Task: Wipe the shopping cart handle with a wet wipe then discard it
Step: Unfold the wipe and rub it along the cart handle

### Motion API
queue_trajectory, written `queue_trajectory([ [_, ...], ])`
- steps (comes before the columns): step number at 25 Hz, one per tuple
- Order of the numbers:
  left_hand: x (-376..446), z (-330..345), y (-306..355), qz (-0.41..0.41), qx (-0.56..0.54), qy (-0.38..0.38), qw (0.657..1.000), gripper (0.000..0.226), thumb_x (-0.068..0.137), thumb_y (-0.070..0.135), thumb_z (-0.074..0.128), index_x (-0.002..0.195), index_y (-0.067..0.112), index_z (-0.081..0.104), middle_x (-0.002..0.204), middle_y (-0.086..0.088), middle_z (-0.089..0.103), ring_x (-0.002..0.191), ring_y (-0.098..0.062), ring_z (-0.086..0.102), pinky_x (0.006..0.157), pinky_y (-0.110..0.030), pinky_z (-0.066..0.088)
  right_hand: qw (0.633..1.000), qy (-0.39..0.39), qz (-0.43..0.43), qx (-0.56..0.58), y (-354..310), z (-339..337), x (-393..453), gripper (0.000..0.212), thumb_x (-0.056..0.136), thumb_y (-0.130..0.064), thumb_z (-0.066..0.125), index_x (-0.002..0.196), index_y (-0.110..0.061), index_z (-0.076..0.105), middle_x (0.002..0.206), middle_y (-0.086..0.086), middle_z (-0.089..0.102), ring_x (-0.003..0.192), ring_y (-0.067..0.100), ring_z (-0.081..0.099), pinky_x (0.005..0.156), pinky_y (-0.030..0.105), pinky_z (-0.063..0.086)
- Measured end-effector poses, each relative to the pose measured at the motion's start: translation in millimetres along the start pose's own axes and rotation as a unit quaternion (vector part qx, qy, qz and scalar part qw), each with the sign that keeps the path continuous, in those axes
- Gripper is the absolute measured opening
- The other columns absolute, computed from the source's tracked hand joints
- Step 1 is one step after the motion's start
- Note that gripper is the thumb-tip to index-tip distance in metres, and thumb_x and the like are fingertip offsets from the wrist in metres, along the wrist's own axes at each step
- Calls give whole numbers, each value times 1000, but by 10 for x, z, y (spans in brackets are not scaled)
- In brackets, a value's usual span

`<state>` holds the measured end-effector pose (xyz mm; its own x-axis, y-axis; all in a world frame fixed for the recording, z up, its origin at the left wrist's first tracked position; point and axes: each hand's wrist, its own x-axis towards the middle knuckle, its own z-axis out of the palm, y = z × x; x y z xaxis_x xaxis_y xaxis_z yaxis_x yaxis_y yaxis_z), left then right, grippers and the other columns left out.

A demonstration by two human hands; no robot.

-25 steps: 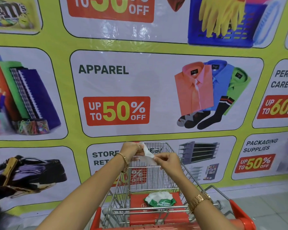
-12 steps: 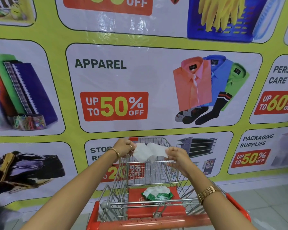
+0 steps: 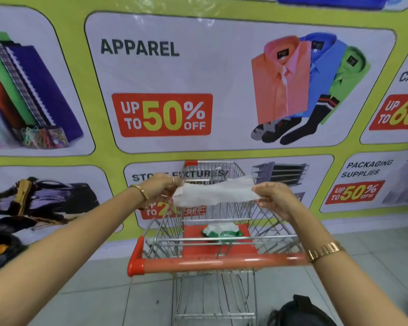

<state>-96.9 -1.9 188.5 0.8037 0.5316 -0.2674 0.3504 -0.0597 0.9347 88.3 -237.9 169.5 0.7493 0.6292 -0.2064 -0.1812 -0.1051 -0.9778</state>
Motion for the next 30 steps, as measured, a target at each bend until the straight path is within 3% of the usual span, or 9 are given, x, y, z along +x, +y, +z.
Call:
queue_trajectory([
  [7, -556, 178, -410, -112, 46, -111, 986, 30, 84, 11, 61, 54, 7, 60, 35, 1, 52, 27, -9, 45, 31, -15, 37, 994, -15, 87, -66, 403, -240, -779, 11, 78, 4, 66, 69, -2, 64, 36, 4, 61, 28, 7, 54, 28, 11, 40],
  [11, -657, 425, -580, -19, 317, -43, 947, 22, 82, 11, 63, 60, 7, 62, 42, 10, 59, 38, 2, 51, 38, -11, 39, 967, 41, 58, -246, 601, -88, -972, 19, 73, 0, 72, 58, -7, 61, 35, -3, 57, 24, 5, 44, 28, 12, 34],
  [13, -656, 541, -639, 34, 382, 4, 924, 18, 79, 13, 67, 61, 11, 66, 63, 4, 66, 56, -1, 56, 56, -15, 46, 937, 89, 18, -338, 665, -19, -1005, 22, 72, -5, 73, 57, -14, 59, 55, 6, 65, 38, 12, 51, 40, 19, 40],
  [16, -637, 609, -698, 59, 464, 59, 882, 27, 77, 17, 67, 53, 22, 56, 63, 9, 60, 68, -8, 54, 81, -30, 48, 862, 178, -86, -466, 679, 83, -1054, 4, 78, -11, 66, 81, -13, 67, 88, 13, 70, 76, 27, 62, 67, 31, 46],
  [19, -619, 591, -750, 49, 466, 89, 879, 26, 76, 20, 68, 56, 25, 52, 63, 14, 55, 77, -14, 56, 79, -32, 45, 842, 133, -182, -491, 733, 346, -1053, 18, 86, -14, 57, 102, -12, 66, 104, 12, 65, 98, 29, 58, 82, 35, 46],
  [23, -622, 542, -821, 58, 454, 139, 878, 3, 80, 20, 63, 78, 18, 64, 86, 1, 67, 79, -18, 57, 64, -25, 42, 815, 7, -202, -543, 949, 766, -973, 35, 95, -36, 39, 108, -12, 61, 110, 11, 64, 103, 28, 55, 86, 36, 44],
  [25, -594, 465, -848, 59, 452, 183, 871, 15, 86, 21, 54, 90, 14, 66, 96, -5, 70, 84, -23, 62, 64, -27, 46, 785, -12, -195, -587, 1071, 993, -919, 49, 94, -49, 29, 110, -13, 58, 113, 11, 63, 105, 28, 55, 90, 41, 40],
  [27, -553, 353, -915, 40, 479, 204, 853, 26, 91, 27, 46, 107, 15, 63, 112, -9, 67, 101, -26, 61, 81, -37, 49, 756, -6, -210, -620, 1181, 1241, -890, 60, 91, -60, 23, 106, -13, 59, 107, 13, 66, 101, 31, 57, 89, 45, 37],
  [30, -537, 198, -1089, -43, 552, 138, 821, 44, 95, 35, 34, 135, 21, 44, 147, -5, 42, 138, -24, 31, 110, -53, 24, 752, 2, -252, -610, 1211, 1488, -884, 63, 87, -64, 28, 84, -12, 65, 82, 13, 71, 77, 30, 63, 69, 36, 38],
])
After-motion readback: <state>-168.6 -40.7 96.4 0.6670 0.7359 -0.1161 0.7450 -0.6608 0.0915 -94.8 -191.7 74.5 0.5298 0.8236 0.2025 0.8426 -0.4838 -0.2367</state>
